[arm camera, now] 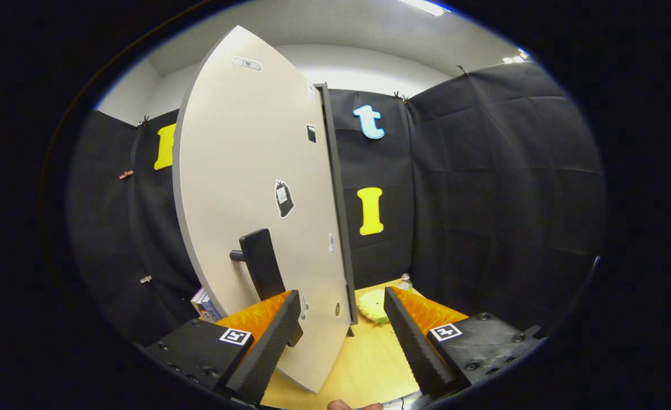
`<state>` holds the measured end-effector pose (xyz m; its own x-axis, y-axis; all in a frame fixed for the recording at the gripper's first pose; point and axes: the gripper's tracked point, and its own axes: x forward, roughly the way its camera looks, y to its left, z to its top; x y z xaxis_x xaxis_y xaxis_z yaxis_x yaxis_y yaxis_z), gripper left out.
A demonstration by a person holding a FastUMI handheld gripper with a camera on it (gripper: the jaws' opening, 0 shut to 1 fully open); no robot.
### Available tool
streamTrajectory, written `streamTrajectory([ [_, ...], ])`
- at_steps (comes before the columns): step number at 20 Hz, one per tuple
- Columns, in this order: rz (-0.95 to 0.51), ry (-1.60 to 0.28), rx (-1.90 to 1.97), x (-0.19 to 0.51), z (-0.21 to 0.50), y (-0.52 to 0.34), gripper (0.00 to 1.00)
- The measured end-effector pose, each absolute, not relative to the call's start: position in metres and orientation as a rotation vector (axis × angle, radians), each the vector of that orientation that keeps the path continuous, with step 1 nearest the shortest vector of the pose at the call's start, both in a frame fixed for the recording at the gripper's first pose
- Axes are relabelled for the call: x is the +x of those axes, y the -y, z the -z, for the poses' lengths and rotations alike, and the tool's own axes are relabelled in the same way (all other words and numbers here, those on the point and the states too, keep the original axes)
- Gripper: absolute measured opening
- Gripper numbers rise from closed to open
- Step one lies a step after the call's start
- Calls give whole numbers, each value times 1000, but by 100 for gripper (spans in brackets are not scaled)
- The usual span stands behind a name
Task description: Open the shoe cabinet door, grab the shoes and put them into the shoe cabinet, then close the shoe cabinet door.
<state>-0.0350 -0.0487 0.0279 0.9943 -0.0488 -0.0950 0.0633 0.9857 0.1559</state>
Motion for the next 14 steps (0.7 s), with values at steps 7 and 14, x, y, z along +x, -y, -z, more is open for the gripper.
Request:
streamTrajectory([
  [7, -93, -107, 171, -2, -17, -24, 98],
  [14, -115, -109, 148, 13, -21, -30, 98],
])
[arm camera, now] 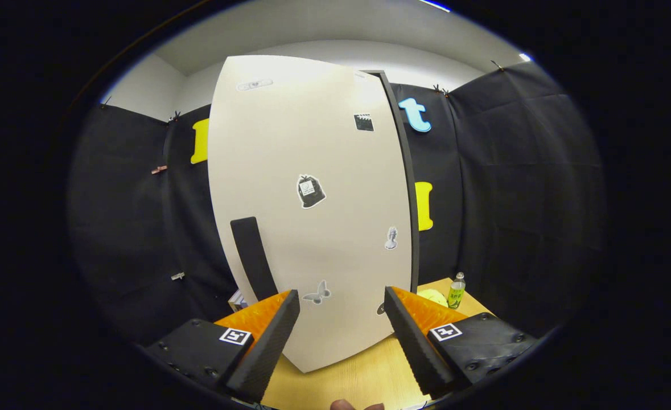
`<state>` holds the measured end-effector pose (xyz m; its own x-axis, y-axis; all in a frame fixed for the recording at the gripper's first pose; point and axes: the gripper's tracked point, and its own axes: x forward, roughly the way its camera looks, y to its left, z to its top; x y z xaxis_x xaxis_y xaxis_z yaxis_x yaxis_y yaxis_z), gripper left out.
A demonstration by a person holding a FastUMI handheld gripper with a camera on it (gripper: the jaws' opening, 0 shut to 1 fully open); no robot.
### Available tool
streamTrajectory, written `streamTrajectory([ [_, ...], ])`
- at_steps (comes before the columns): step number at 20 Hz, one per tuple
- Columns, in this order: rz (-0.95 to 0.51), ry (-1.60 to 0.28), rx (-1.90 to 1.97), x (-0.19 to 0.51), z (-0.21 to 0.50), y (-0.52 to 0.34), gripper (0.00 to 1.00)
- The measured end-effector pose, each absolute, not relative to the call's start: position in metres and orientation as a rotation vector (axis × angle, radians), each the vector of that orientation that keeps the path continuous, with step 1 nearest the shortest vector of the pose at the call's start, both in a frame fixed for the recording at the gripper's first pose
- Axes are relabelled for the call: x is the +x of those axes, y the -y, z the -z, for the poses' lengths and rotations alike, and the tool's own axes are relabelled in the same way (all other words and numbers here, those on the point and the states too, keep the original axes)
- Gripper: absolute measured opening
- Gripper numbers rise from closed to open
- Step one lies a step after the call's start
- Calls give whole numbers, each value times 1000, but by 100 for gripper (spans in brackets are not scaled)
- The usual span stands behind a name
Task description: Open the shoe cabinet door, grab the shoes and put them into the shoe cabinet, then close the shoe cabinet door.
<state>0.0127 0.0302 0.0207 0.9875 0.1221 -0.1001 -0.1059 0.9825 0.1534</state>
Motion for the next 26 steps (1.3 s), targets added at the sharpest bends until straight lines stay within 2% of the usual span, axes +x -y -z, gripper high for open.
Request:
streamTrajectory([
  [26, -131, -94, 108, 13, -12, -34, 98],
])
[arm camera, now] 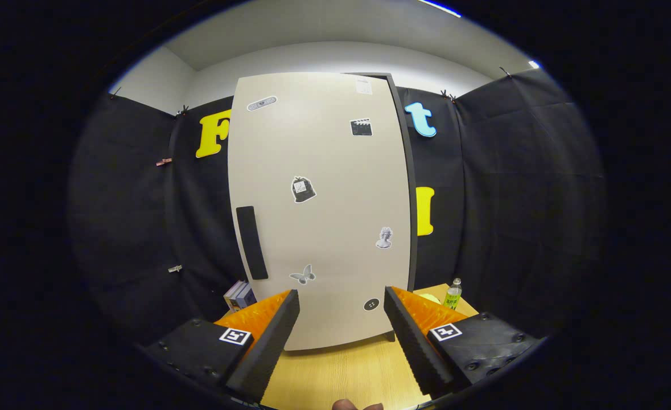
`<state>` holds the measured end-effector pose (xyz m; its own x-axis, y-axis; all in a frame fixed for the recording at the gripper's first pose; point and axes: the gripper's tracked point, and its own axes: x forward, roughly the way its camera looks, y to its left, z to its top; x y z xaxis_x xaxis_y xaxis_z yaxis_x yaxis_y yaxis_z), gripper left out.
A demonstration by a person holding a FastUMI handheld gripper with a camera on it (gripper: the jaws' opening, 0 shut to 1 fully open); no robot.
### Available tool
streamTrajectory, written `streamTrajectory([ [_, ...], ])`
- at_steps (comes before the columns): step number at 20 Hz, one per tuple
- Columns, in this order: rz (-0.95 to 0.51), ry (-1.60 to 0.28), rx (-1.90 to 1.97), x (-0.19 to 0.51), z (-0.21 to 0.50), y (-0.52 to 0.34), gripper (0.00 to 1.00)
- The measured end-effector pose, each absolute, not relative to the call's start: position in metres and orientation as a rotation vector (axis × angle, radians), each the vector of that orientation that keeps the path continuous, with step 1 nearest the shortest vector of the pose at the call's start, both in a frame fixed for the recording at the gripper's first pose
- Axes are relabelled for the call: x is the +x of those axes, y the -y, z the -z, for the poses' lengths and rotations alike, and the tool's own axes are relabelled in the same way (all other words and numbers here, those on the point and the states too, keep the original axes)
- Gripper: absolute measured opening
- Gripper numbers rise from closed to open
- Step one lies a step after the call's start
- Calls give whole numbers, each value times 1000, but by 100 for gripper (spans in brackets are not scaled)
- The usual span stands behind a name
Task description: Open the shoe cabinet door, grab the shoes and put them into the shoe cabinet, then close the shoe cabinet door.
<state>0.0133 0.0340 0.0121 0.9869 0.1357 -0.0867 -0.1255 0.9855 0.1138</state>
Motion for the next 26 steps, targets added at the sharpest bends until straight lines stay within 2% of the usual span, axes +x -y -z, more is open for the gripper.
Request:
streamTrajectory([
  [26, -105, -86, 101, 13, -8, -31, 98],
])
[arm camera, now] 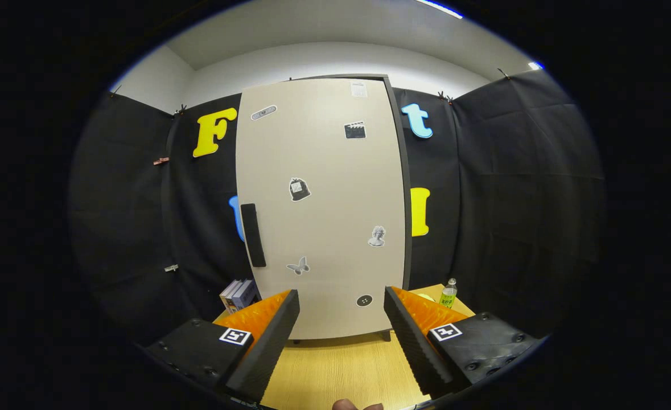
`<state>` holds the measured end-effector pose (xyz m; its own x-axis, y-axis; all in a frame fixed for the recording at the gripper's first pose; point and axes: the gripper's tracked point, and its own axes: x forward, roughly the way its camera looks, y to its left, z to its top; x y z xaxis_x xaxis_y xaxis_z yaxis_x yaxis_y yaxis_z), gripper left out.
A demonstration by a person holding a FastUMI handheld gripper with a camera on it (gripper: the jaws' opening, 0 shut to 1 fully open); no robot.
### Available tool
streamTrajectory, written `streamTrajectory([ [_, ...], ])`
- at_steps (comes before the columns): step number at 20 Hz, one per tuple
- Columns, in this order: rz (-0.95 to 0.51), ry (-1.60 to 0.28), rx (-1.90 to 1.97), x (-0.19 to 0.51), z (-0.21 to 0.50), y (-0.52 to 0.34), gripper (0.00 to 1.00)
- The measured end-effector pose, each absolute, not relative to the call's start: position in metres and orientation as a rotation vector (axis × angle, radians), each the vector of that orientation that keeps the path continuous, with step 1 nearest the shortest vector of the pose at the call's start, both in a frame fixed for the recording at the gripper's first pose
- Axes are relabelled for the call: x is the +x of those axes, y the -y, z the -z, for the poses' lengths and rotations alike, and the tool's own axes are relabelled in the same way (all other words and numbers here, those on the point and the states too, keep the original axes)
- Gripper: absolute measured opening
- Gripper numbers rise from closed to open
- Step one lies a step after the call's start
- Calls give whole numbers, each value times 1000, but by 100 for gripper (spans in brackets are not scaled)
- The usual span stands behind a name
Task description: Open the shoe cabinet door, grab the shoes and put them into the shoe cabinet, then close the shoe cabinet door.
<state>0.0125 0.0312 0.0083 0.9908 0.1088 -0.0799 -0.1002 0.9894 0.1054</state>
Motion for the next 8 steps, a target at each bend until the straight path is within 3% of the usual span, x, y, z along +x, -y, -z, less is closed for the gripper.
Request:
streamTrajectory([
  [8, -105, -85, 101, 11, -8, -33, 98],
])
